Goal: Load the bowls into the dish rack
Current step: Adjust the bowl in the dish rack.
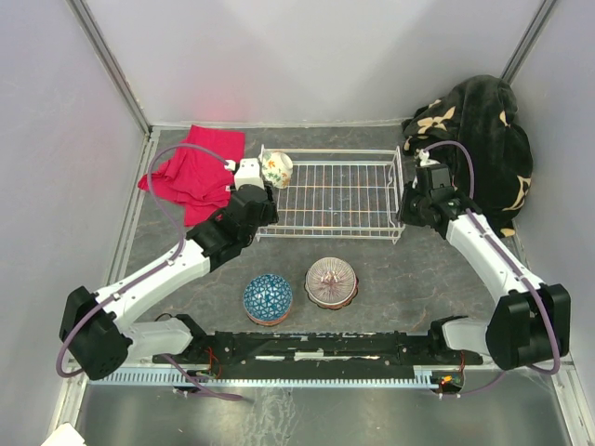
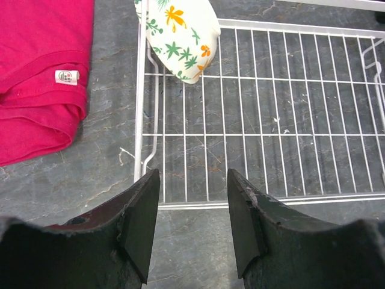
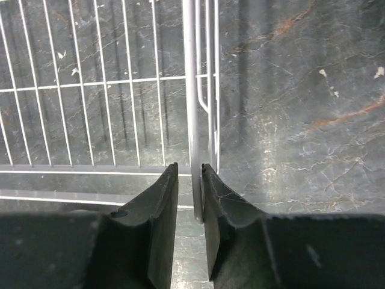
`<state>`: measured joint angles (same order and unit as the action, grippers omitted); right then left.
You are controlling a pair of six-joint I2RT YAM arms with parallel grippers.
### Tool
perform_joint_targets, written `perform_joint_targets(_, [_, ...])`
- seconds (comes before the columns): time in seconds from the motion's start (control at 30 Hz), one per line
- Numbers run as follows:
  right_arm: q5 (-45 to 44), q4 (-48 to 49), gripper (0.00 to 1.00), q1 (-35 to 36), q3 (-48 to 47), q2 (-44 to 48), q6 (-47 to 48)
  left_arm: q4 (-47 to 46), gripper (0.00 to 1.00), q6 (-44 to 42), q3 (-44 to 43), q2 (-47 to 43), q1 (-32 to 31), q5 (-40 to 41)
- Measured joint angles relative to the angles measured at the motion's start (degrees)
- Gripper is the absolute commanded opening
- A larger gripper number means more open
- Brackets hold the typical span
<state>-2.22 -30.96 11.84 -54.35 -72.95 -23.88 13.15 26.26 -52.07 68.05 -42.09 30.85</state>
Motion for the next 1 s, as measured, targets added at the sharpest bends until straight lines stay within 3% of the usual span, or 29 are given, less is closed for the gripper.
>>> perform_joint_targets(0.1, [1.2, 0.6, 0.56, 0.0, -0.1, 0.0, -0.6, 0.0, 0.57, 0.0, 0.0, -0.7, 0.0, -1.0])
perform_joint_targets(0.2, [1.2, 0.0, 0.68, 0.2, -0.2, 2.0, -0.9, 0.0, 0.62, 0.0, 0.0, -1.0, -0.1, -1.9])
perform_joint_targets(0.27, [1.0, -1.0, 0.94, 0.2, -0.9, 3.8, -0.9, 0.0, 0.67, 0.0, 0.0, -1.0, -0.3, -2.2])
perform_joint_targets(0.3, [0.9, -1.2, 1.00, 0.2, -1.3, 5.2, -1.0, 0.1, 0.70, 0.0, 0.0, -1.1, -0.6, -2.3])
perform_joint_targets(0.47, [3.1, -0.8, 0.99, 0.2, -1.9, 11.6, -1.8, 0.3, 1.00, -0.1, 0.0, -2.4, -2.1, -2.5])
perform_joint_targets(0.77, [5.2, 2.4, 0.99, 0.2, 3.7, 21.9, -6.7, -0.1, 0.99, -0.6, 0.0, -4.7, -3.4, -3.3])
perform_joint_targets(1.0, [7.7, 6.3, 0.99, 0.2, 7.1, 23.2, -10.2, -1.0, 0.99, -0.9, 0.4, -5.2, -3.8, -3.9])
